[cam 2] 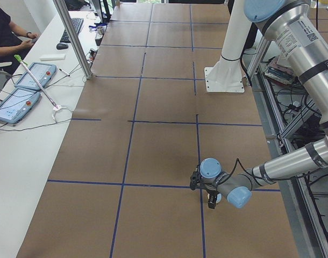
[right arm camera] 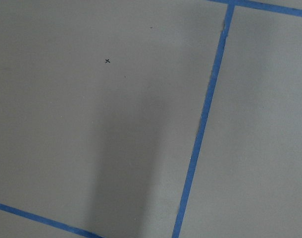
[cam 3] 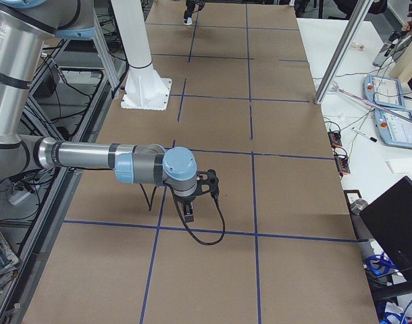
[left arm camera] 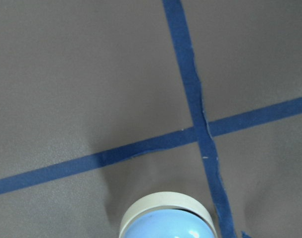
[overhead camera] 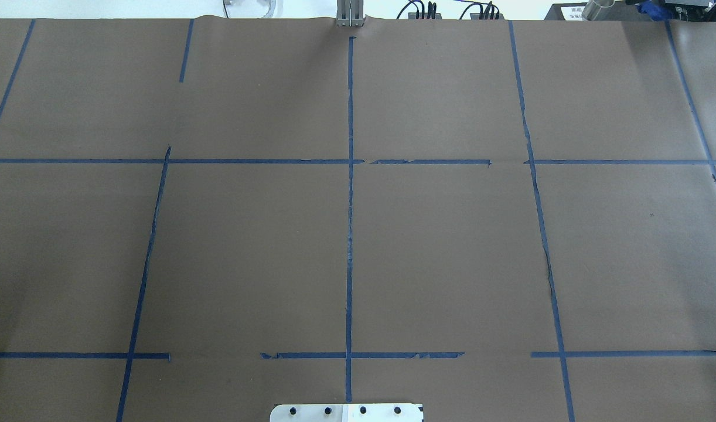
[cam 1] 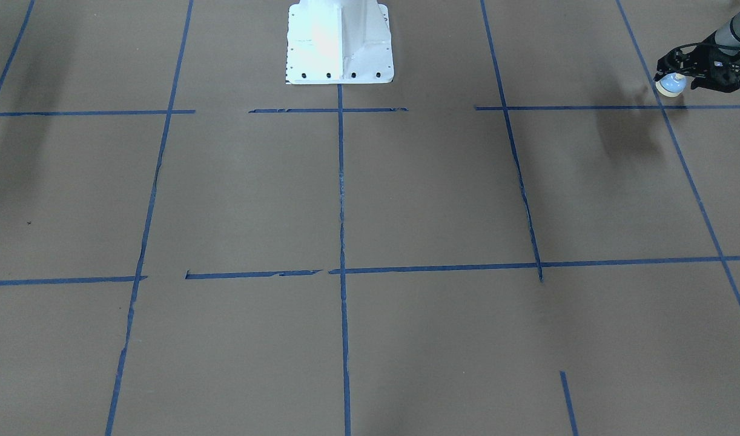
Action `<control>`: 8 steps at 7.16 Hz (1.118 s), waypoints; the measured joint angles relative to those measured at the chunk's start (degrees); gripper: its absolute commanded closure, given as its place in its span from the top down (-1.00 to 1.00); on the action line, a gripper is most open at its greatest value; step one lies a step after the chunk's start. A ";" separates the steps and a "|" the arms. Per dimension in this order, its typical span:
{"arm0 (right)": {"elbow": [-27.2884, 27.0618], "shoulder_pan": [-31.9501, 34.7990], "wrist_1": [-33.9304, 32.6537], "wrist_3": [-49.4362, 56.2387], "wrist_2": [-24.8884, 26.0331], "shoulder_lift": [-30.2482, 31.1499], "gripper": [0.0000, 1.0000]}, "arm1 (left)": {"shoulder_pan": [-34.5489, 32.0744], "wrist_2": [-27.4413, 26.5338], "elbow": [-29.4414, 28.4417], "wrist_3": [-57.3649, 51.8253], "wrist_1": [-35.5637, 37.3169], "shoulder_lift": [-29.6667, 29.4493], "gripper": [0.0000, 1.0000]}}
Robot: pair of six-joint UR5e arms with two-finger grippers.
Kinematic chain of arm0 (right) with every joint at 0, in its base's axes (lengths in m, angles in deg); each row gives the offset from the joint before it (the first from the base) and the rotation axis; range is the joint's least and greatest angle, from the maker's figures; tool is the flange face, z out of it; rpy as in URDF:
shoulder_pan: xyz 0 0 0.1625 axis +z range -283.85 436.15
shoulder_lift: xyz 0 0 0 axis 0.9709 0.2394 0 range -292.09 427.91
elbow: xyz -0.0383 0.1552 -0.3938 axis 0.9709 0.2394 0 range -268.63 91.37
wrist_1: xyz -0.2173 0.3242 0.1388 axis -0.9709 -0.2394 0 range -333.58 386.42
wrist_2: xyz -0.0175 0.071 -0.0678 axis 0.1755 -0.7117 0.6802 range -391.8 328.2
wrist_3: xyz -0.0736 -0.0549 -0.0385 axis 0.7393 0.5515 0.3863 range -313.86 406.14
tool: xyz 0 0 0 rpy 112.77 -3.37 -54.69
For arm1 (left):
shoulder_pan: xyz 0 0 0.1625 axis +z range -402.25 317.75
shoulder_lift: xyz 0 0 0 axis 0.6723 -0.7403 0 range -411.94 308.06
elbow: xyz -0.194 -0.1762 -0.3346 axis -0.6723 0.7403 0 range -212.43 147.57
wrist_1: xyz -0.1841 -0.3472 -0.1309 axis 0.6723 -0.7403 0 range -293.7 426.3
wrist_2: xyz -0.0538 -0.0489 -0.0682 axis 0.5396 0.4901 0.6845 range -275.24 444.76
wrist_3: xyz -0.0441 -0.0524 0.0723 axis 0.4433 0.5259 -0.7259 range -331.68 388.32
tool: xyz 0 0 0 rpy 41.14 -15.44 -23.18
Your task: Place and press bell with both arms
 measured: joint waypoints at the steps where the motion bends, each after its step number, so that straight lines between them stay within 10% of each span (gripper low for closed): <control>1: -0.06 0.02 0.00 0.02 0.00 0.00 1.00 | 0.85 0.06 -0.20 0.06 0.00 -0.11 1.00; 3: -0.13 0.01 0.00 0.03 0.00 0.00 1.00 | 1.63 0.10 -0.50 0.06 0.02 -0.51 0.84; 6: -0.15 -0.01 0.00 0.04 0.00 0.00 1.00 | 1.91 0.11 -1.42 0.06 -0.16 -1.35 -0.72; 8: -0.21 0.05 0.12 0.04 0.00 0.00 1.00 | 1.81 0.23 -1.47 0.00 -2.36 -1.35 -1.00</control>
